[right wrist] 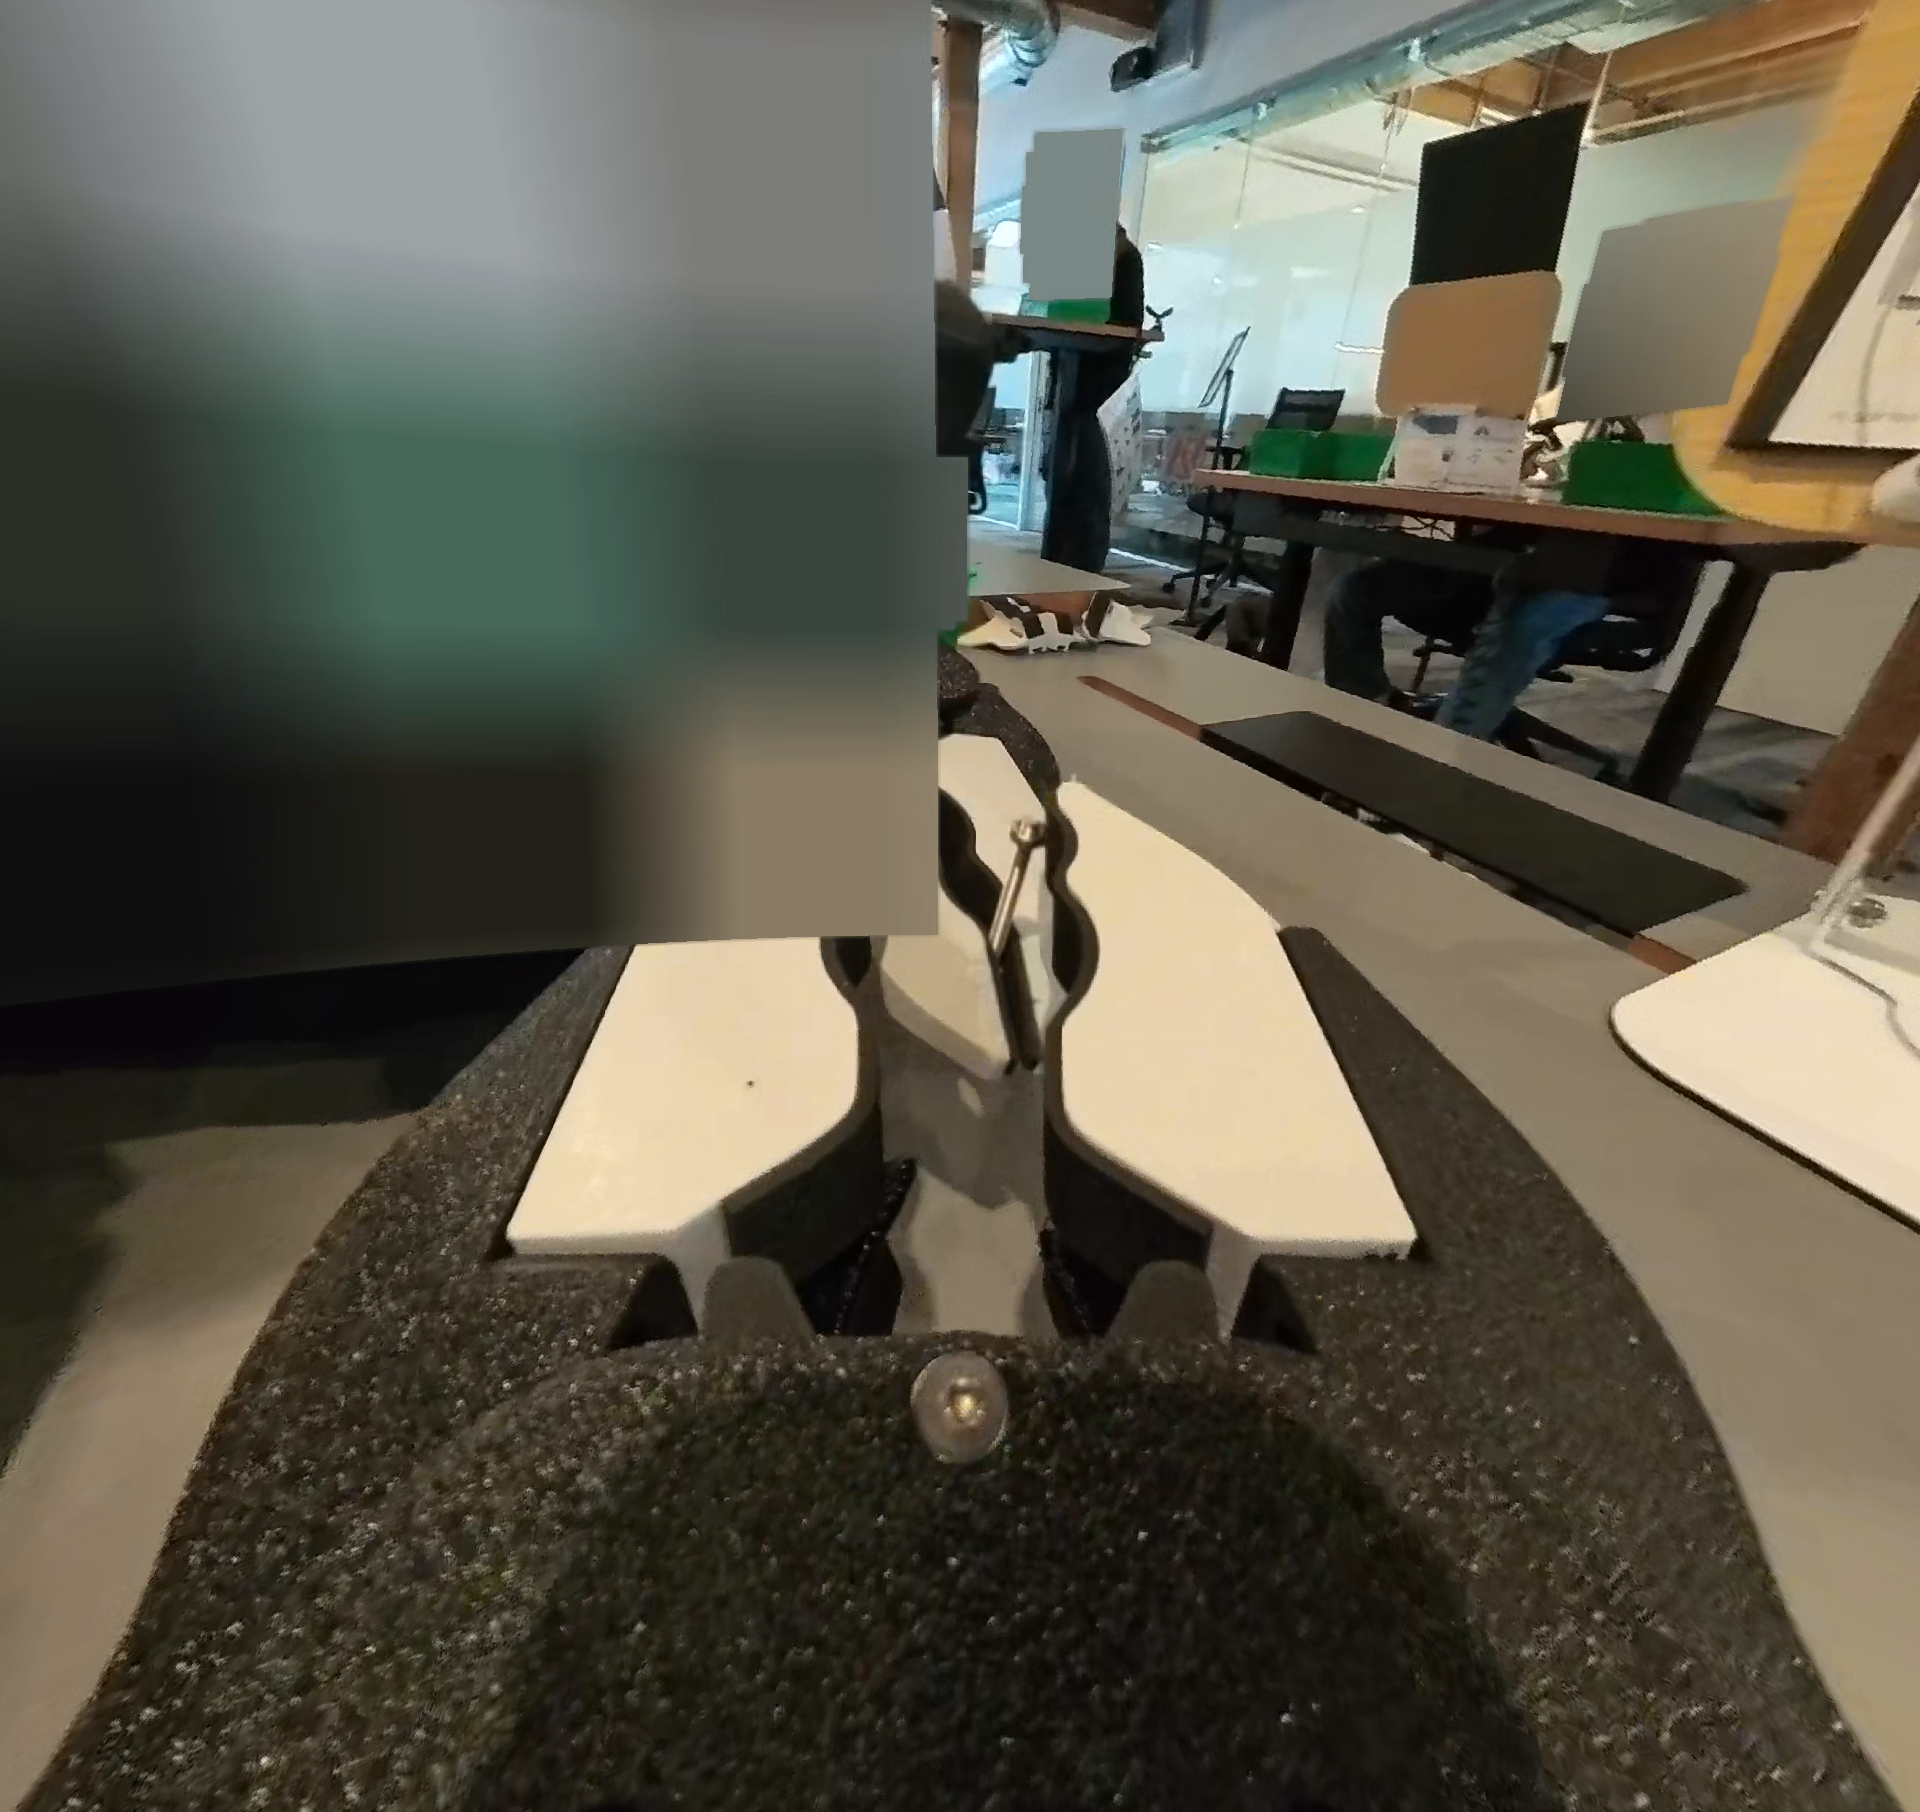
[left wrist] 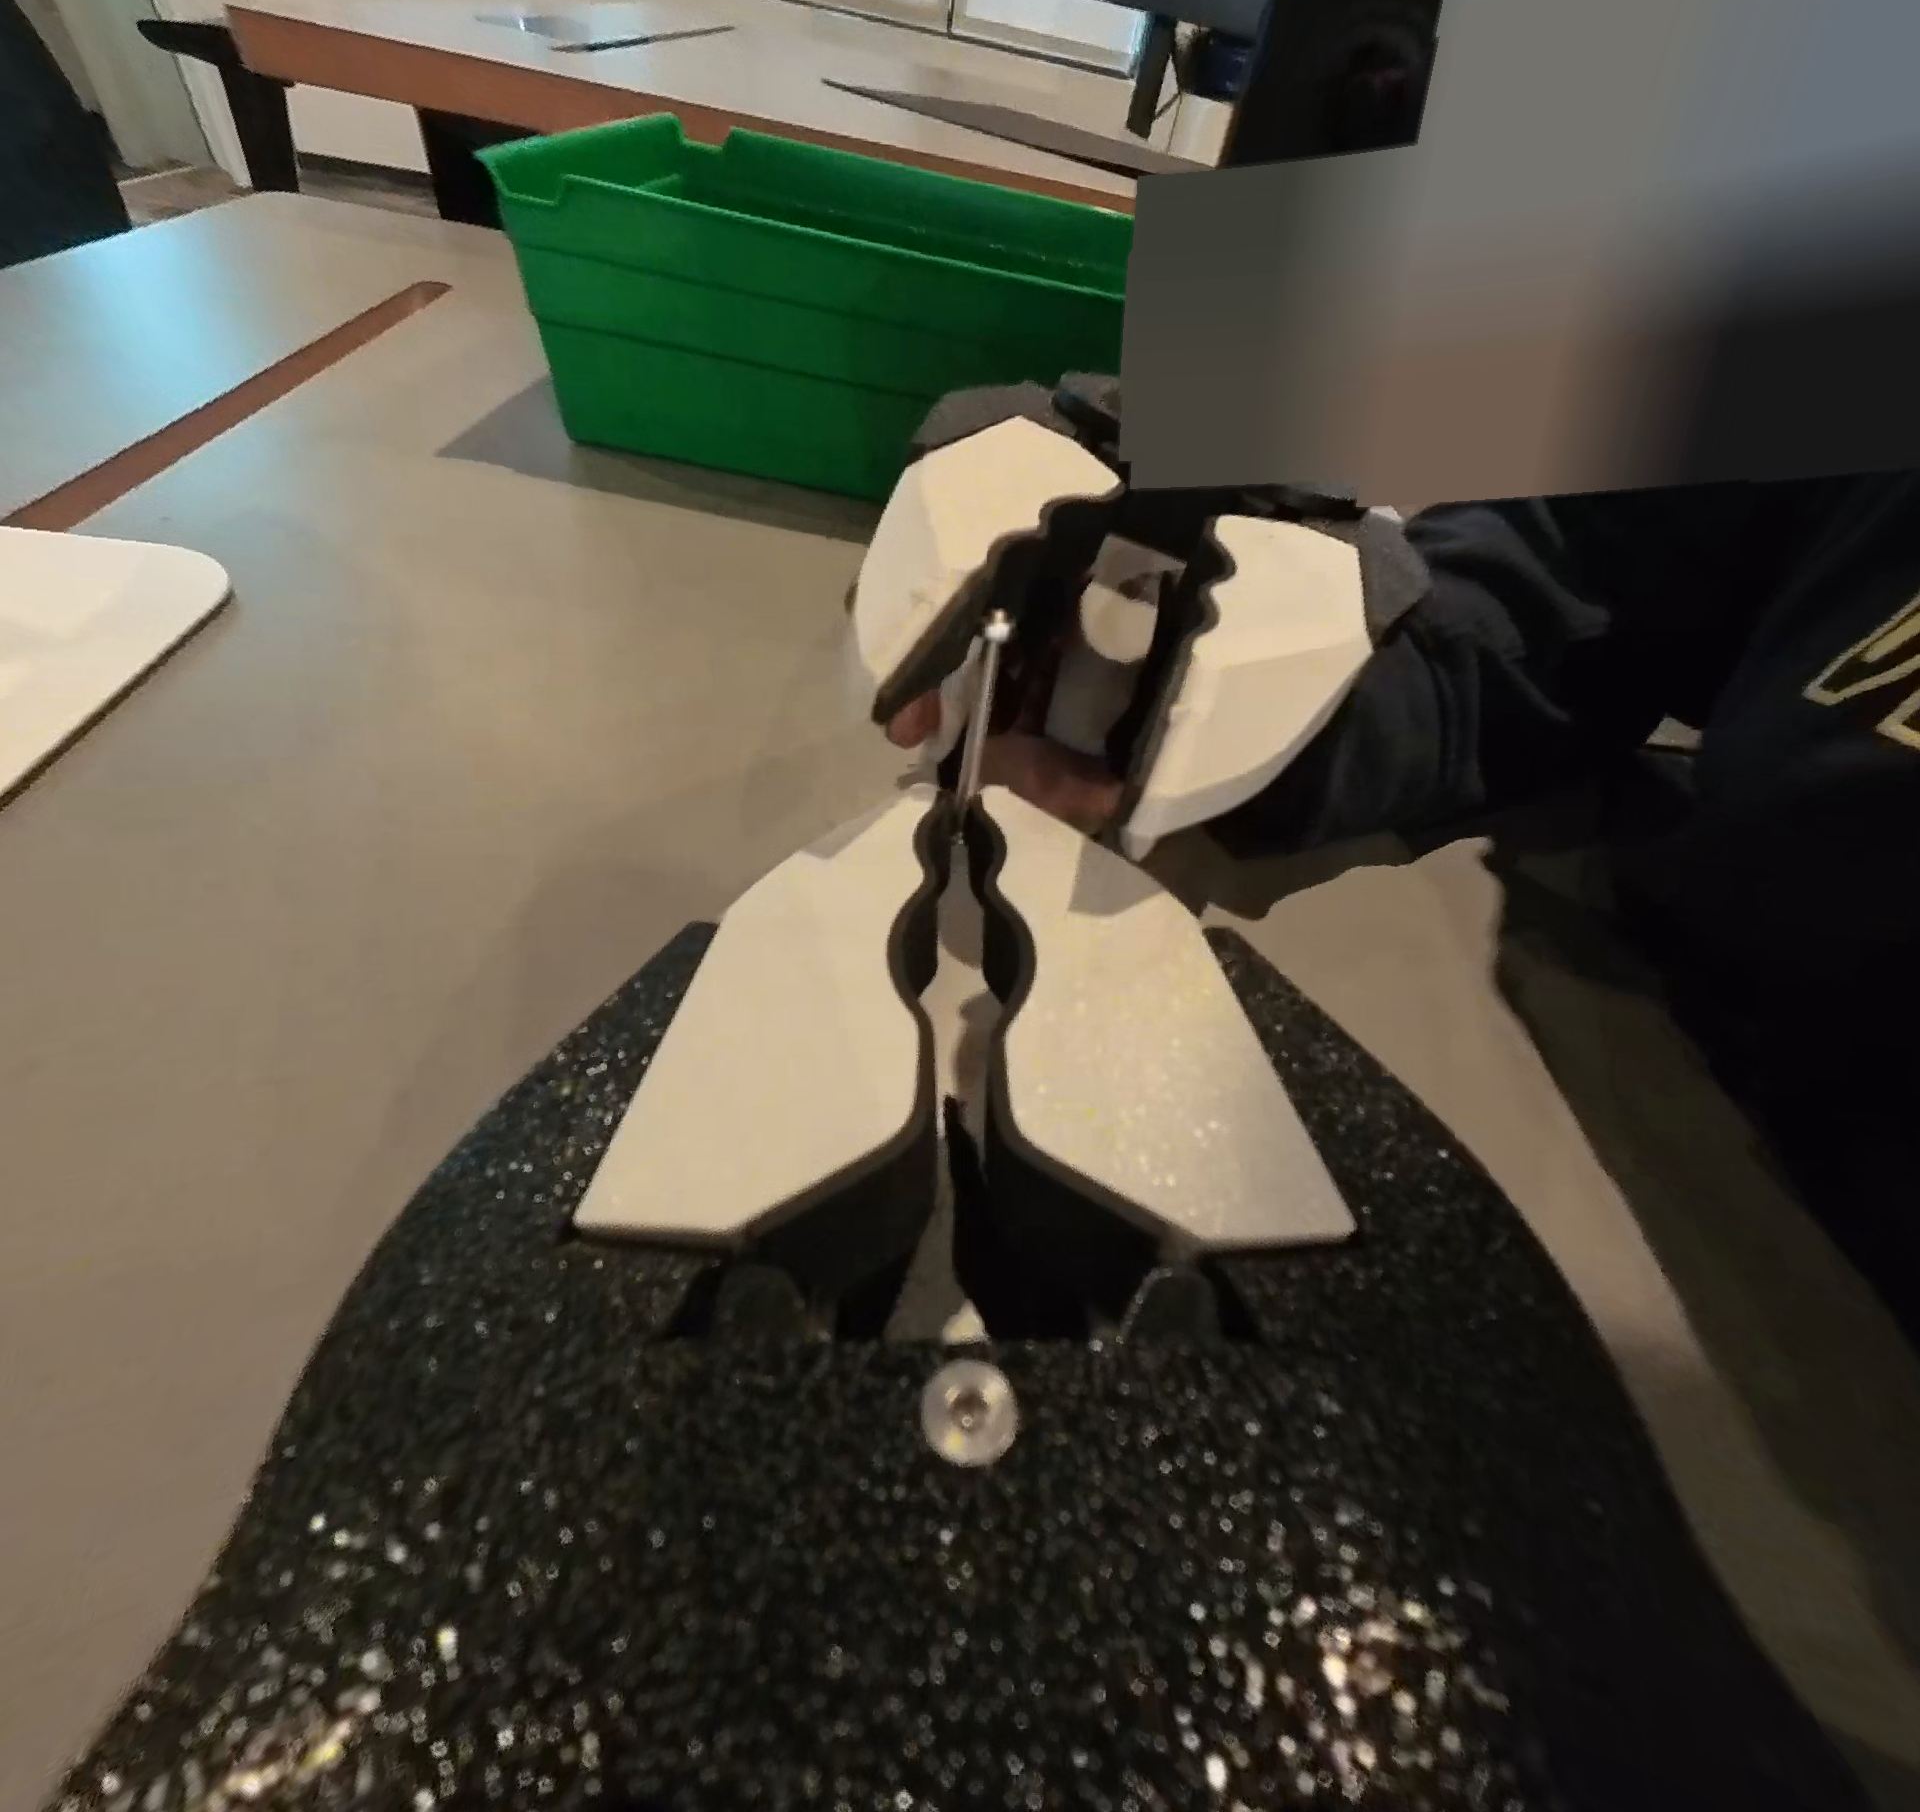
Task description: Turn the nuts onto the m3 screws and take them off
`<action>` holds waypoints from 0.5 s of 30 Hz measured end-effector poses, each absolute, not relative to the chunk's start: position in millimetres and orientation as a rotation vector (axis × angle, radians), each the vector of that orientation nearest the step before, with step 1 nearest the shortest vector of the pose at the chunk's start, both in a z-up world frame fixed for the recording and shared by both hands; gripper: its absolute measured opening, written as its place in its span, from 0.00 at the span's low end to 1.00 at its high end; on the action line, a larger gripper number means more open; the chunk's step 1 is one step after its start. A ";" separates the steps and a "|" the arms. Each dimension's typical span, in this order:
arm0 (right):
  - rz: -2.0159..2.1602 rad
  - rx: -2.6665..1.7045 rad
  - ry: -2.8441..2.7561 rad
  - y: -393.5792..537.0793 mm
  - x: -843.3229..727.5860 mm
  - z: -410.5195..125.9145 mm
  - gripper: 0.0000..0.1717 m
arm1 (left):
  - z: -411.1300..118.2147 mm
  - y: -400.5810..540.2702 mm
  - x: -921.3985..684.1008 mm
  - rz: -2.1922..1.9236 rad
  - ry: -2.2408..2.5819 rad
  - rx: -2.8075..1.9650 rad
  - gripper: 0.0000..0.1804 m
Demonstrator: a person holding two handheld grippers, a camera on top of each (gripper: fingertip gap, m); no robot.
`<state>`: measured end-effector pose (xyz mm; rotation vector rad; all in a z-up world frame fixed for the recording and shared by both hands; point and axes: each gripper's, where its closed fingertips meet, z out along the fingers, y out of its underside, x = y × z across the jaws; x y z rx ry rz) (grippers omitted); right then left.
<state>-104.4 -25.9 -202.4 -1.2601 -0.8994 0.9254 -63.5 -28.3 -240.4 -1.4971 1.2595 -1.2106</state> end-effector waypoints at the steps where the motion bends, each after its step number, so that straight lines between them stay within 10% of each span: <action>1: 0.932 -1.258 -0.889 -25.4 -103.4 -201.5 0.18 | -237.9 -26.3 -65.0 -1.225 1.233 -1.494 0.01; 15: 0.927 -1.242 -0.856 -24.3 -102.7 -198.1 0.23 | -241.9 -33.1 -62.0 -1.269 1.287 -1.511 0.01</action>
